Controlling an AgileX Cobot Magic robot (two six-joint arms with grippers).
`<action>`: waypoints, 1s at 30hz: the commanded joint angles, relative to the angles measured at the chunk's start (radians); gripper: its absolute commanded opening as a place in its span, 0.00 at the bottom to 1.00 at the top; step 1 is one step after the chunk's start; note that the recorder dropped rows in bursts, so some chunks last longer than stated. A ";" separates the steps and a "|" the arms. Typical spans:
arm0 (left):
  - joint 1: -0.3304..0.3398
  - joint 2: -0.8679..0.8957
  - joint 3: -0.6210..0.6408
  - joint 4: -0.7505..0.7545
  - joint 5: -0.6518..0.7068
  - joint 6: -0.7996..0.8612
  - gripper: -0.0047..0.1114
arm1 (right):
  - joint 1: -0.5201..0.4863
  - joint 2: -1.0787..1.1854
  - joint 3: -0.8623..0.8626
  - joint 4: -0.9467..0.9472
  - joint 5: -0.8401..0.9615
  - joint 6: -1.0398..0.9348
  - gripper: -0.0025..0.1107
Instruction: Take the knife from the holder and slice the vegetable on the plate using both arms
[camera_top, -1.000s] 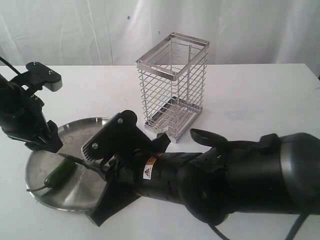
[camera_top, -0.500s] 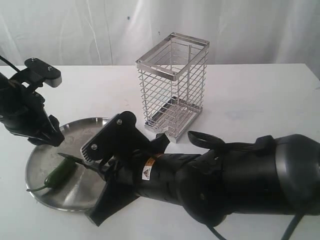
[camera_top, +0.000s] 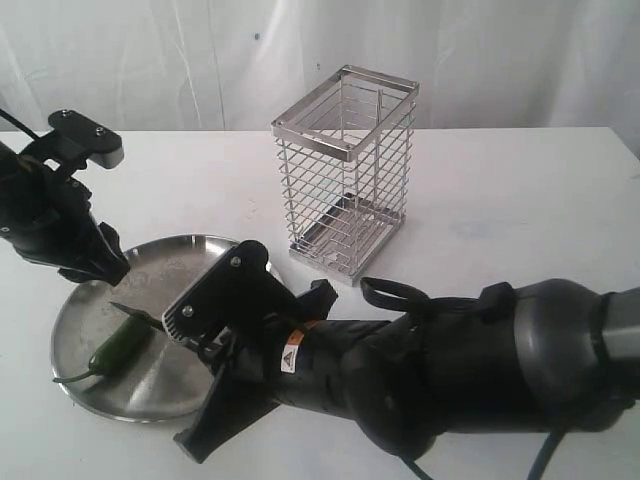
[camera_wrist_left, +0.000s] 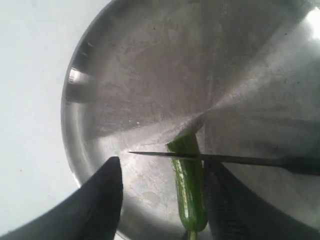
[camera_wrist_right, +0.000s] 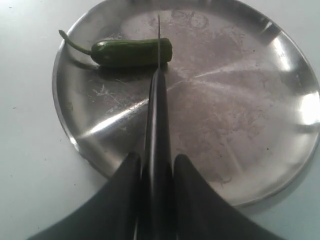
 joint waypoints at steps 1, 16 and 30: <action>0.001 0.035 0.004 -0.011 -0.018 -0.013 0.44 | 0.000 0.003 -0.002 0.001 -0.018 -0.008 0.02; 0.001 0.122 0.004 -0.037 -0.046 -0.057 0.04 | 0.000 0.003 -0.002 0.001 -0.021 -0.008 0.02; 0.001 0.122 0.000 -0.290 0.063 0.108 0.04 | 0.000 0.003 -0.002 0.001 -0.017 -0.008 0.02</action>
